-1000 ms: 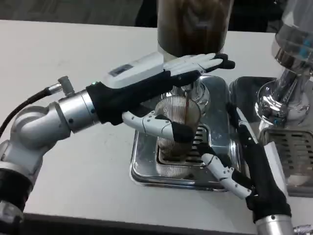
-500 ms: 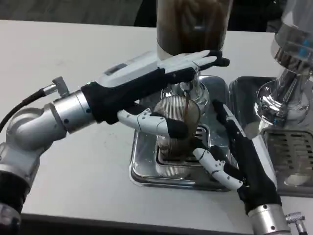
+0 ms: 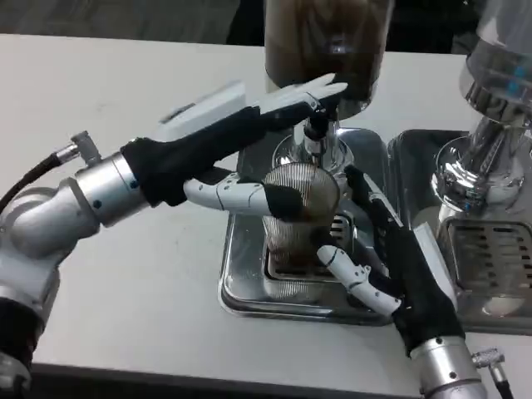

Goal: Grasp the cup under the faucet to collect the drink, then remove the cup.

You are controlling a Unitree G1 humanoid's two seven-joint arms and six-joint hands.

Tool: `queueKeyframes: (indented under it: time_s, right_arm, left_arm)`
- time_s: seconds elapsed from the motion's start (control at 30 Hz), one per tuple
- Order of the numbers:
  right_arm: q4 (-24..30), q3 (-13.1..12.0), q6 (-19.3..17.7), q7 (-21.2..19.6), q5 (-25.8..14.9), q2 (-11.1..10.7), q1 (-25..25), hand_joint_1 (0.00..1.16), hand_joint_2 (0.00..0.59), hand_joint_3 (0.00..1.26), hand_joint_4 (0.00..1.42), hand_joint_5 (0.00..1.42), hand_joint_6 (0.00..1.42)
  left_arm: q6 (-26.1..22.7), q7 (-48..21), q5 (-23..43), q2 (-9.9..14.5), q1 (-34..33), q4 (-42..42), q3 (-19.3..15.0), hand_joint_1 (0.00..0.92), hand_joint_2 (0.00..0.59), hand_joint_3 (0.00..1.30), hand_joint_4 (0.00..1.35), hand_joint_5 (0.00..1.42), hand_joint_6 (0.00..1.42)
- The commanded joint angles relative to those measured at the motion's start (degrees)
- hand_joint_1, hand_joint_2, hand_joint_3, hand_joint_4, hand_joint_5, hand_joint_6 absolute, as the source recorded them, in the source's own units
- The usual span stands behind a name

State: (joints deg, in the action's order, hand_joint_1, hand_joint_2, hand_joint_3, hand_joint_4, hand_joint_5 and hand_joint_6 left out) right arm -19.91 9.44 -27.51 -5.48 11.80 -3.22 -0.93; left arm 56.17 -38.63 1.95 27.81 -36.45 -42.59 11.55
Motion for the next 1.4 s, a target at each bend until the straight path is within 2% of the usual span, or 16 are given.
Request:
queueKeyframes:
  time_s: [0.03,0.8,1.03,1.4]
  right_arm:
    - [-0.71,-0.52,-1.2,0.78,-0.62,-0.04,0.92,0.53,0.261,0.09,0.06,0.06,0.11]
    - [1.24,-0.68,-1.08,0.79,-0.61,0.41,-1.86,0.53,0.261,0.1,0.06,0.06,0.11]
    - [1.52,-0.75,-1.24,1.2,-0.88,0.2,-1.7,0.52,0.267,0.09,0.06,0.05,0.11]
    - [2.1,-0.93,-0.66,2.59,-1.48,-0.34,-1.5,0.51,0.269,0.08,0.05,0.05,0.11]
  left_arm:
    - [-0.88,-2.76,2.37,-0.15,0.89,1.18,-0.93,0.0,0.05,0.1,0.0,0.03,0.02]
    - [-3.75,-7.58,10.42,-2.01,1.55,7.58,-5.52,0.0,0.04,0.13,0.01,0.04,0.04]
    - [-5.27,-8.4,12.87,-1.41,3.87,11.92,-7.56,0.0,0.039,0.14,0.03,0.06,0.05]
    - [-6.69,-8.06,14.63,0.89,10.2,17.1,-12.28,0.0,0.038,0.16,0.06,0.08,0.07]
